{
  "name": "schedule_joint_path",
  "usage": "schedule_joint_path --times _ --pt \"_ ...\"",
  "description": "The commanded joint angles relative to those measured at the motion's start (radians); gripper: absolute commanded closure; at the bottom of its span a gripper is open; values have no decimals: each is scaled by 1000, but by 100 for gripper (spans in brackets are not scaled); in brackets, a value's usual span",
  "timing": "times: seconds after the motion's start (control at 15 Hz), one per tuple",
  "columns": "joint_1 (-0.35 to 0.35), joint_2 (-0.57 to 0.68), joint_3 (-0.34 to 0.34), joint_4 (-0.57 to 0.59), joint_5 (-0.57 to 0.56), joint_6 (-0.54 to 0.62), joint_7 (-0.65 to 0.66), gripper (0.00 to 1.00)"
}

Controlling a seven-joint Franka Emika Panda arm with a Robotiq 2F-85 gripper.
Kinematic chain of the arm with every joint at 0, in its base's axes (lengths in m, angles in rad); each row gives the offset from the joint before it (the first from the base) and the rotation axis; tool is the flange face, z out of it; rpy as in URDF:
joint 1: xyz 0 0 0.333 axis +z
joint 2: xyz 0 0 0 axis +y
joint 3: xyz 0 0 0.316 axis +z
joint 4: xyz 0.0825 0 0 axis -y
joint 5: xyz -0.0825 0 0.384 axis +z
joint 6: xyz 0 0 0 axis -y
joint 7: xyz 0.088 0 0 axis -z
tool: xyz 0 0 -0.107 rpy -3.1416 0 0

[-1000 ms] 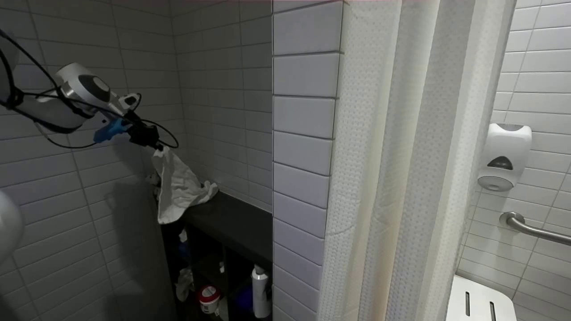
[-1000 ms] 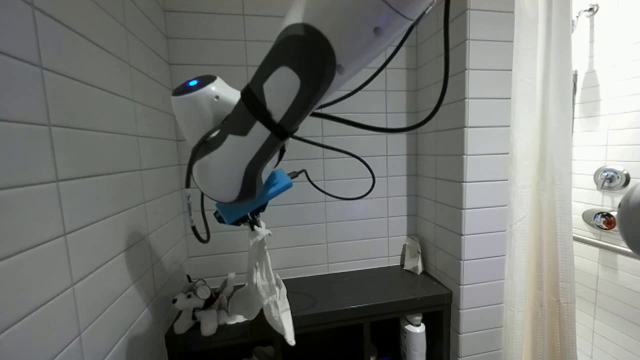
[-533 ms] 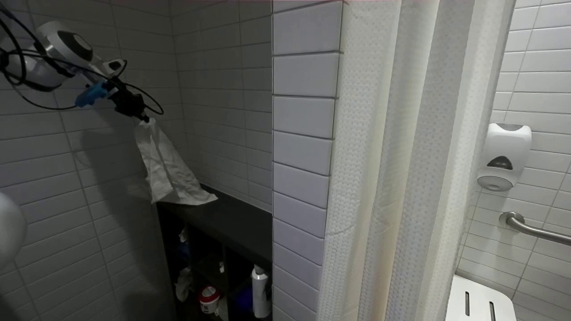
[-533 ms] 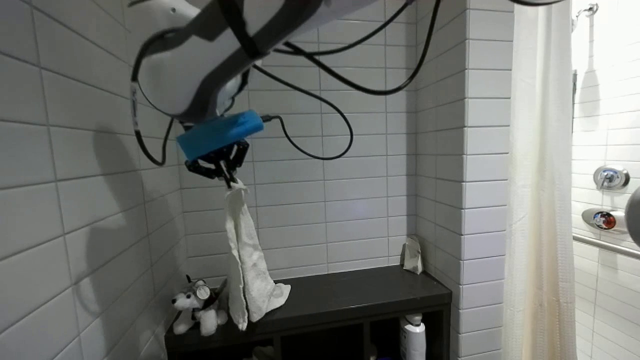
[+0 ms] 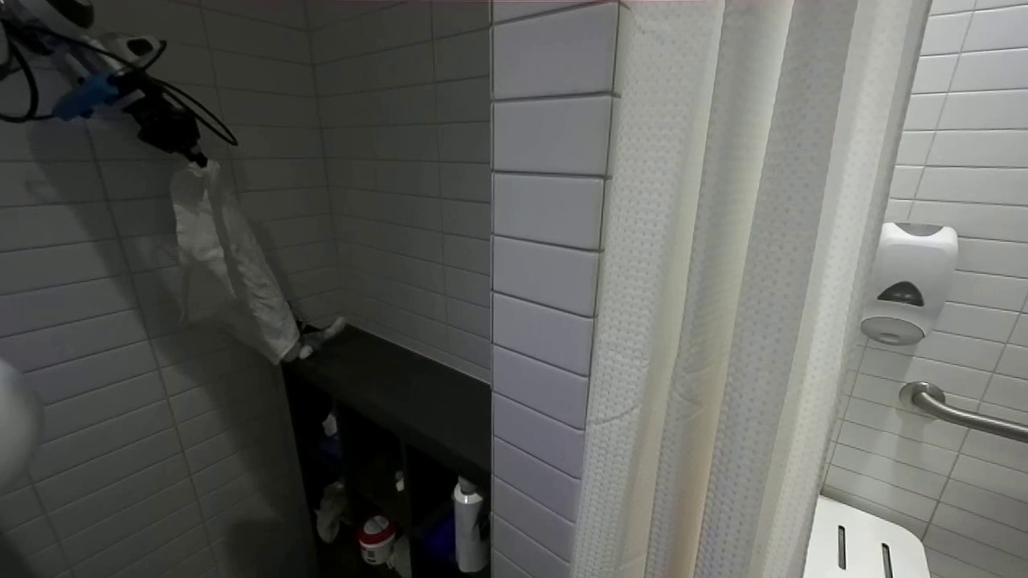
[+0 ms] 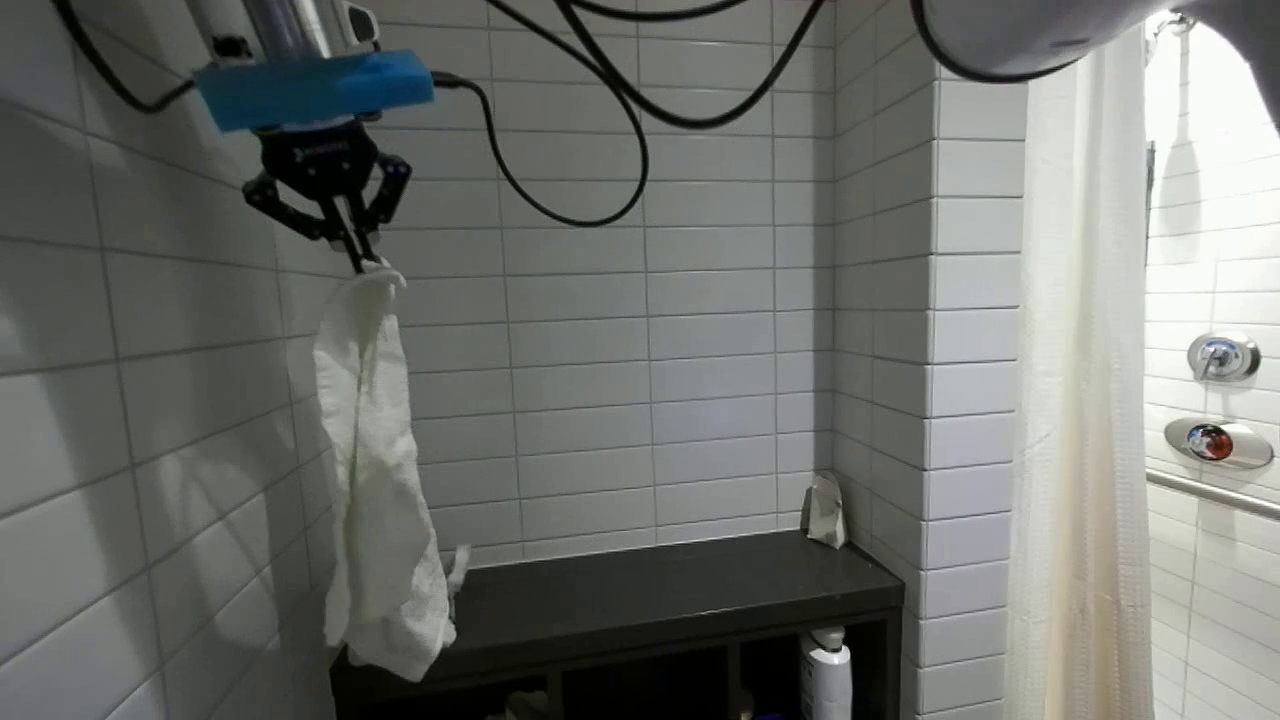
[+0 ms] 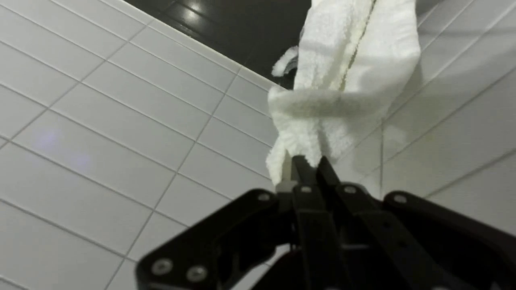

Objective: Pick up the white towel then set it back down on the cabinet.

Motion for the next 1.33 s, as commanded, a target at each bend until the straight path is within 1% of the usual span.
schedule_joint_path --times 0.0,0.07,0.13,0.2,0.27,0.4,0.47,0.6,0.8,1.07,1.2,1.27 --pt "-113 89 128 235 79 -115 -53 98" --pt "-99 116 91 295 128 -136 -75 98" --pt "-116 135 101 342 146 -153 -78 98" --pt "-154 136 147 363 130 -161 -70 98" --pt "-162 146 140 400 121 -168 -61 98" --pt "-196 161 151 474 126 -184 -62 98" --pt "-196 151 126 470 145 -171 -64 98" --pt "-221 148 123 502 143 -159 -59 98" --pt "-256 141 131 526 156 -154 -58 98" --pt "-293 144 144 533 204 -156 -67 98" --pt "-303 148 147 533 221 -142 -93 98" --pt "-302 152 148 532 215 -125 -134 98"
